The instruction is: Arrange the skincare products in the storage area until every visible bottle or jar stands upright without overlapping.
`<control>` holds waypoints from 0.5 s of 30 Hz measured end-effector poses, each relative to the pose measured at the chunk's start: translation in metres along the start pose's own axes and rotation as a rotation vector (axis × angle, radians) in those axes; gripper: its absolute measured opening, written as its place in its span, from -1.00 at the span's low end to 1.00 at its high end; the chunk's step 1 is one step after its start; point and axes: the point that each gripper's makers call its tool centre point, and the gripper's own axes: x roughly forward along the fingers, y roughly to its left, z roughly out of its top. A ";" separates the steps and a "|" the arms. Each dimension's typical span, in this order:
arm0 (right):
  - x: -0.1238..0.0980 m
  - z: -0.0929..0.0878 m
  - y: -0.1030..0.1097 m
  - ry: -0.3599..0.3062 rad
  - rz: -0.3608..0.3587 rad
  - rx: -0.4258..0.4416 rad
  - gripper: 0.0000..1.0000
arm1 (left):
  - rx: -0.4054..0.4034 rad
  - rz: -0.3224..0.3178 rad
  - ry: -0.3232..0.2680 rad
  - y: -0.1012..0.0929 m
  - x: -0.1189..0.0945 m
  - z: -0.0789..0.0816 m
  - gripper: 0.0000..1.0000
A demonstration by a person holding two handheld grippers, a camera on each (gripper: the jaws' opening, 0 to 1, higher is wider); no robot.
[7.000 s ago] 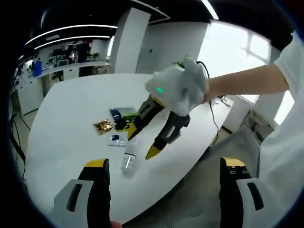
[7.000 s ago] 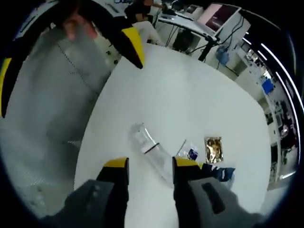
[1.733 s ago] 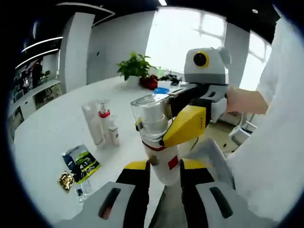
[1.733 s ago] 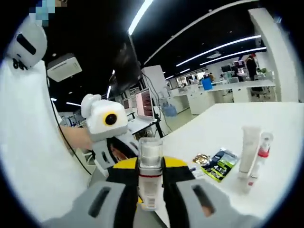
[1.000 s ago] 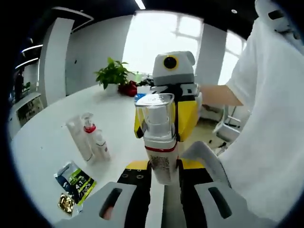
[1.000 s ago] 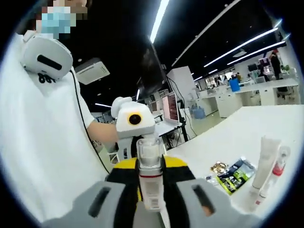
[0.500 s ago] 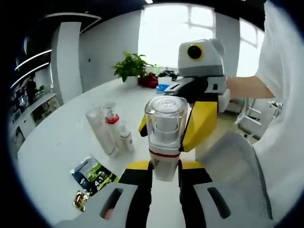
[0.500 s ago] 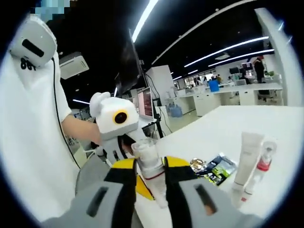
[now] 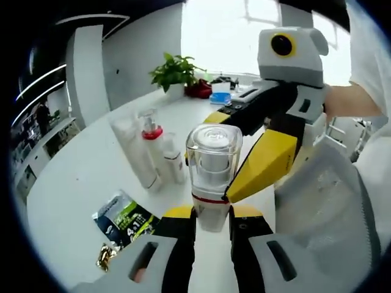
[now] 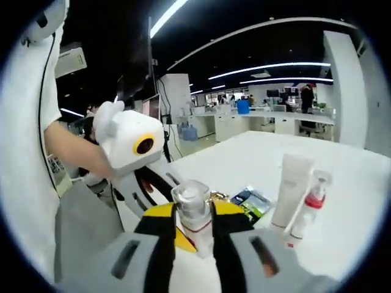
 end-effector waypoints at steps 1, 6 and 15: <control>0.001 -0.003 -0.002 0.004 -0.007 0.009 -0.56 | 0.005 -0.001 0.004 0.000 0.002 -0.002 -0.66; 0.004 -0.019 -0.011 0.022 -0.042 0.032 -0.56 | 0.006 0.006 0.021 0.004 0.015 -0.013 -0.66; 0.012 -0.042 -0.023 0.041 -0.089 0.077 -0.55 | -0.009 0.008 0.023 0.010 0.033 -0.029 -0.66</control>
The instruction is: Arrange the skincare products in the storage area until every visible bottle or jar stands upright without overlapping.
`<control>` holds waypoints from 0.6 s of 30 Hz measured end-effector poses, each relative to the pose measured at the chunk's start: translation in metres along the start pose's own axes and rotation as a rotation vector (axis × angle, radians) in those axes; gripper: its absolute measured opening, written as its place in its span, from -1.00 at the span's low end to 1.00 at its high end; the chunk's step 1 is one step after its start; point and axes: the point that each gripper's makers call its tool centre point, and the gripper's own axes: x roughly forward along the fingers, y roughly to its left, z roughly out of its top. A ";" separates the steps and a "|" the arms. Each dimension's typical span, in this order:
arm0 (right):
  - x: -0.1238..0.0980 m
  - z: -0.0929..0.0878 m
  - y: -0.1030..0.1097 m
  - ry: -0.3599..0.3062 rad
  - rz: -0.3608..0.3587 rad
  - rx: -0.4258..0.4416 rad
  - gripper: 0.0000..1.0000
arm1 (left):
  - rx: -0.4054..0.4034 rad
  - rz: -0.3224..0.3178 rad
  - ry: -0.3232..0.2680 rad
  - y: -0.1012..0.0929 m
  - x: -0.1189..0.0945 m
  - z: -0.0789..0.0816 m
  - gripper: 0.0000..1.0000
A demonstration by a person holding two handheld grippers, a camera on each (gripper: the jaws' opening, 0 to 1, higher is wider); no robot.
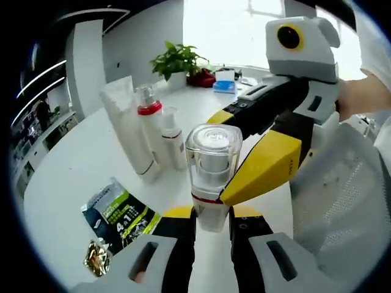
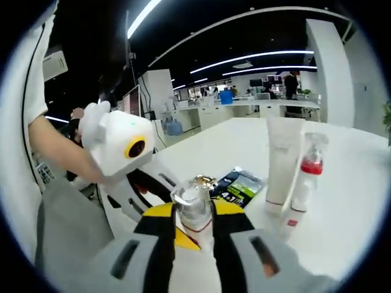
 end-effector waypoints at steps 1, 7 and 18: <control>0.001 -0.002 0.000 0.006 -0.003 0.002 -0.55 | 0.001 -0.002 0.002 0.000 0.001 -0.001 -0.66; 0.006 -0.013 -0.006 0.021 -0.030 0.025 -0.55 | 0.012 -0.016 0.008 0.005 0.012 -0.012 -0.66; 0.012 -0.021 -0.018 0.049 -0.072 0.004 -0.54 | 0.016 -0.005 0.004 0.012 0.025 -0.016 -0.66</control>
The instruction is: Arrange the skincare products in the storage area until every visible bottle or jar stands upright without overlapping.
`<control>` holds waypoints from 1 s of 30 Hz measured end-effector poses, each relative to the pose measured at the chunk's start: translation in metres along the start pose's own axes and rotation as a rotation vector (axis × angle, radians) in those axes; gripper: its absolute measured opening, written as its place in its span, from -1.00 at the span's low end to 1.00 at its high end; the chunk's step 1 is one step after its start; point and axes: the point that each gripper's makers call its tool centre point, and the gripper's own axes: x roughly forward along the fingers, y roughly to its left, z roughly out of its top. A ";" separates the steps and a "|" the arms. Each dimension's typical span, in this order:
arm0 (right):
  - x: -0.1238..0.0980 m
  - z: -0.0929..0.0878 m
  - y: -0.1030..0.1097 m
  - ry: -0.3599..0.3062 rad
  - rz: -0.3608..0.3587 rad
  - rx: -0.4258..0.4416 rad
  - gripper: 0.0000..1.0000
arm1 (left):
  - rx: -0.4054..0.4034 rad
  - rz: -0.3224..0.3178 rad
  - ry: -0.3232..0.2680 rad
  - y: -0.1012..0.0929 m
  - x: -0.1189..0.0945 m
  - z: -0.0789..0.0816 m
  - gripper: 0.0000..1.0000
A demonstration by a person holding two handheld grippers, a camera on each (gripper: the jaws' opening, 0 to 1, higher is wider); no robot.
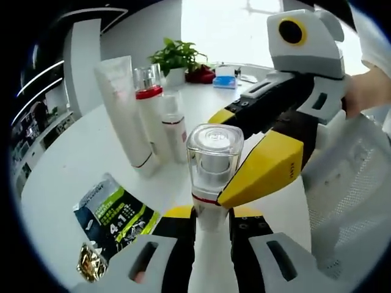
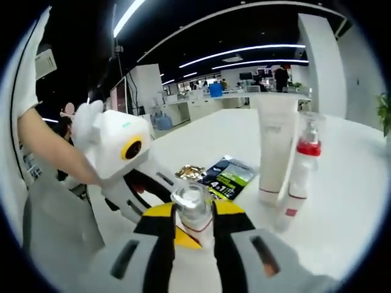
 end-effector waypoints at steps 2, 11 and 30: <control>0.000 0.000 -0.003 -0.004 -0.014 -0.006 -0.54 | -0.016 -0.003 -0.016 0.001 0.003 0.003 -0.66; -0.002 -0.002 -0.017 -0.014 -0.060 0.038 -0.51 | -0.020 -0.026 -0.040 0.004 0.012 0.011 -0.66; -0.023 -0.012 -0.026 -0.004 -0.101 0.092 -0.07 | -0.027 -0.050 -0.031 0.032 0.037 0.033 -0.67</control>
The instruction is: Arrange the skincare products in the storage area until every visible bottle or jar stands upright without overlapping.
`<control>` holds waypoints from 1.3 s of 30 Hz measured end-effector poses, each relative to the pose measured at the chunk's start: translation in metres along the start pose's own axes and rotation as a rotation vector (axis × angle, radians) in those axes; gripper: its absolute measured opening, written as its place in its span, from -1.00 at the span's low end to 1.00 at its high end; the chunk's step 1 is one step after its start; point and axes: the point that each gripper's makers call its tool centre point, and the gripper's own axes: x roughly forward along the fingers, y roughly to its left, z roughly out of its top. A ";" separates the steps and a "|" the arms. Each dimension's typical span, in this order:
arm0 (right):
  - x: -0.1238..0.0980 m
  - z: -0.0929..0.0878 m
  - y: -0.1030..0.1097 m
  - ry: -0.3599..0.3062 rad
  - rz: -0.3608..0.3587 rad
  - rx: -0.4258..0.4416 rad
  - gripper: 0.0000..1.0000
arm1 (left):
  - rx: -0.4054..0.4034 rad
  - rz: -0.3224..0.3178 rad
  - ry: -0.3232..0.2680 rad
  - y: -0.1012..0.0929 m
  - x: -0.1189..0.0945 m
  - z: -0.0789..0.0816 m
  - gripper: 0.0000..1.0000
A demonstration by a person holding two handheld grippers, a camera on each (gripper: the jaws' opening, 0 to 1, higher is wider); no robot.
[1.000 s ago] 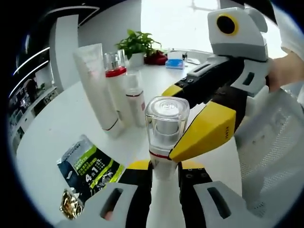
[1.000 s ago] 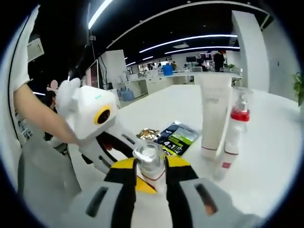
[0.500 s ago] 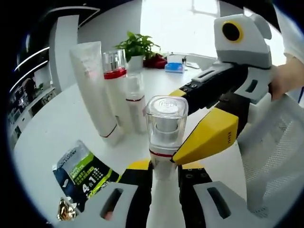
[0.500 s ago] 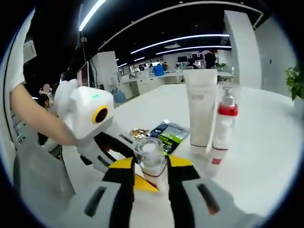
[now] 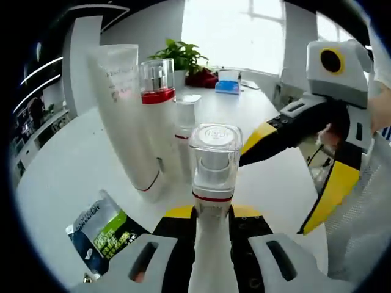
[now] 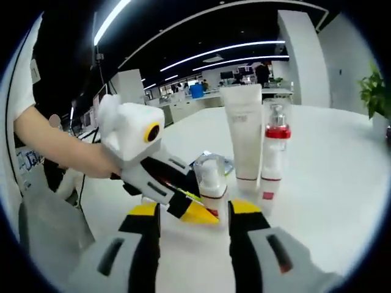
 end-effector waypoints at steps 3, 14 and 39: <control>-0.007 -0.002 -0.003 0.016 -0.005 -0.021 -0.01 | 0.007 -0.001 -0.006 0.006 0.007 0.005 -0.66; -0.016 -0.011 -0.015 0.028 -0.038 0.011 0.10 | 0.026 -0.007 -0.030 0.017 0.022 0.017 -0.66; -0.013 -0.019 -0.011 0.047 -0.018 0.043 0.11 | 0.062 -0.013 -0.015 0.023 0.026 0.021 -0.66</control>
